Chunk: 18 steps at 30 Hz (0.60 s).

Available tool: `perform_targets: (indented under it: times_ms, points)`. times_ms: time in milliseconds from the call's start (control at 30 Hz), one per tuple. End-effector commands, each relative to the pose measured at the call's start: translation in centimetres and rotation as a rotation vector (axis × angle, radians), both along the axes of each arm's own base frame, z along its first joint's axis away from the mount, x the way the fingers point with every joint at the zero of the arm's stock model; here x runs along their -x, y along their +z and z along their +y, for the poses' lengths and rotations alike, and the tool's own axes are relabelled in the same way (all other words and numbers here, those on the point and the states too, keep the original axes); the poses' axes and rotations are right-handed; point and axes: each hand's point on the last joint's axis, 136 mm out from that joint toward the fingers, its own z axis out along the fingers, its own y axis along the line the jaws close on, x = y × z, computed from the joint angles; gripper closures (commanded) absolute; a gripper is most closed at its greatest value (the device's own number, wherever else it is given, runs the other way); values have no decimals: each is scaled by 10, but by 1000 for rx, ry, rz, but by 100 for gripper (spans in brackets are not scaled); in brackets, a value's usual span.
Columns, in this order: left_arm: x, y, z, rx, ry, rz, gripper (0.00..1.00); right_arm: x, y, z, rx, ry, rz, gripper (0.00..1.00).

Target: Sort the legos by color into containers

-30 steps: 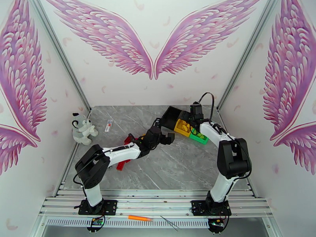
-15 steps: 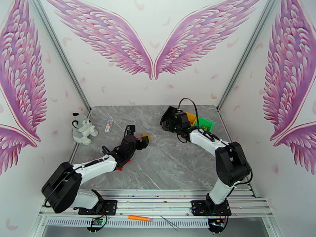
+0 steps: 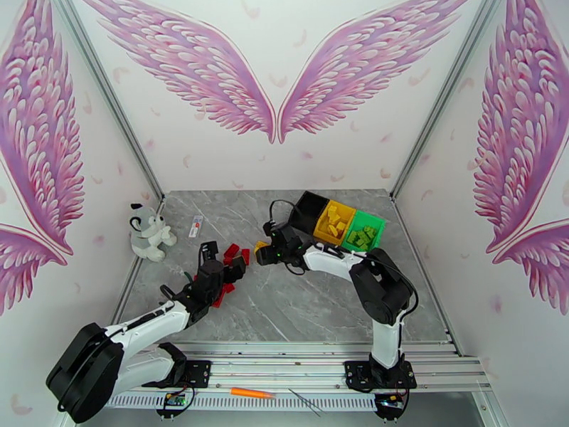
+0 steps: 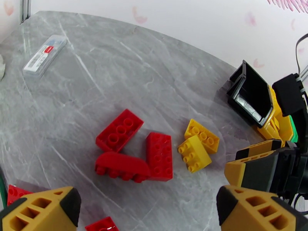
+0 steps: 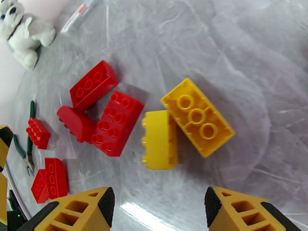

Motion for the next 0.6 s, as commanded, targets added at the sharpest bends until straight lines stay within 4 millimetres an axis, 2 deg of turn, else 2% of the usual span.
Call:
perform_targets:
  times_ms: [0,333,567]
  points:
    - [7,-7,10,6,30,13,1,2,-10,12,50,21,2,35]
    - [22,-22,20,18,49,31,1,-7,-40,12,164,-31,12,40]
    - [22,-21,19,21,43,28,1,-17,-51,13,204,-56,8,41]
